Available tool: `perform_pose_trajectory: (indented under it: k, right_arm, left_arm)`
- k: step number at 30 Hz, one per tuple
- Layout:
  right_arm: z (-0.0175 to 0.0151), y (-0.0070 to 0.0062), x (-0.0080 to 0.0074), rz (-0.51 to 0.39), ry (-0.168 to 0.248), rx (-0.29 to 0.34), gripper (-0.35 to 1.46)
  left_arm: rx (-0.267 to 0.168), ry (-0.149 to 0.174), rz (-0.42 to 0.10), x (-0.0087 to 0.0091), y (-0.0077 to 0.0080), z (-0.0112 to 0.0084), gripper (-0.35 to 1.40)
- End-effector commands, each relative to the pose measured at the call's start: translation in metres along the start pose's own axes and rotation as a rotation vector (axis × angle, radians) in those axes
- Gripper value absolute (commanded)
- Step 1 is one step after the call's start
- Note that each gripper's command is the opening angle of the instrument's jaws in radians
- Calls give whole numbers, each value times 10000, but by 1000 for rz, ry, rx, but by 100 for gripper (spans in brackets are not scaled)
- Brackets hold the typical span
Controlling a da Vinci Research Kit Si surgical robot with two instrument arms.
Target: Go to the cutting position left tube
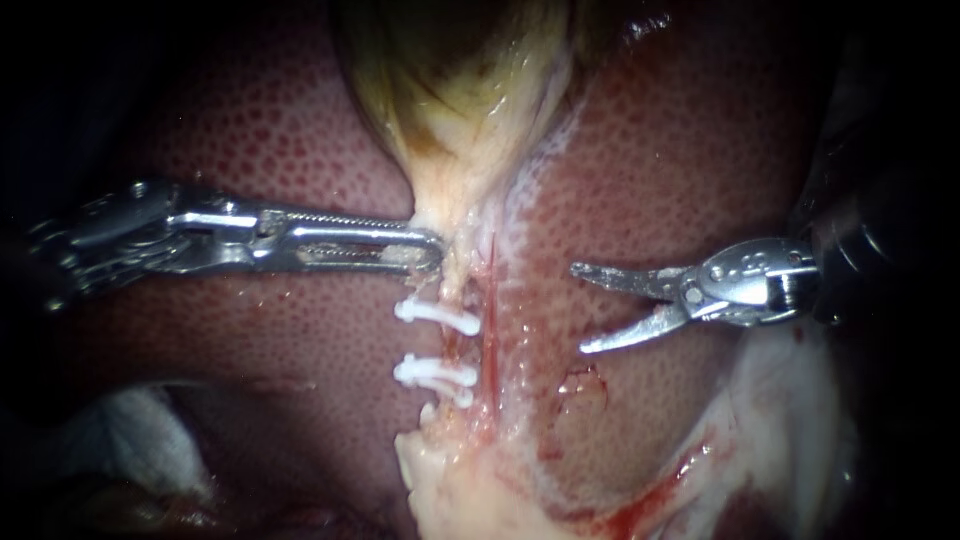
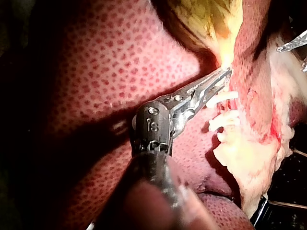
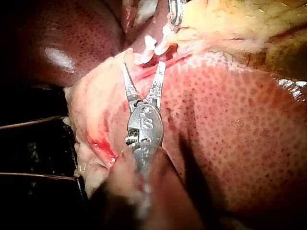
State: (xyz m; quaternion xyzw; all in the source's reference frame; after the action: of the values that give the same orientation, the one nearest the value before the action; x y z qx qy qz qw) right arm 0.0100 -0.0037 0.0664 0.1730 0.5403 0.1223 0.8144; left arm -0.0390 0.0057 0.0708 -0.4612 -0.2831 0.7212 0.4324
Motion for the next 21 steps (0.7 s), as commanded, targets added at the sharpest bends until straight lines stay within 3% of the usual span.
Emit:
perform_pose_trajectory:
  k: [1,6,10,15,21]
  right_arm:
    - [0,0,0,-5,0,0,144]
    - [0,0,1,-4,0,0,144]
    - [1,0,0,-5,0,0,144]
    - [1,0,0,-5,0,-1,144]
    - [2,0,0,-5,0,-1,144]
  left_arm:
    - [0,0,0,0,0,0,-35]
    - [-3,-1,-8,2,2,-7,-35]
    - [-10,-8,-15,14,12,-27,-35]
    - [-10,34,-36,35,32,-62,-35]
    - [-12,76,-17,56,56,-98,-35]
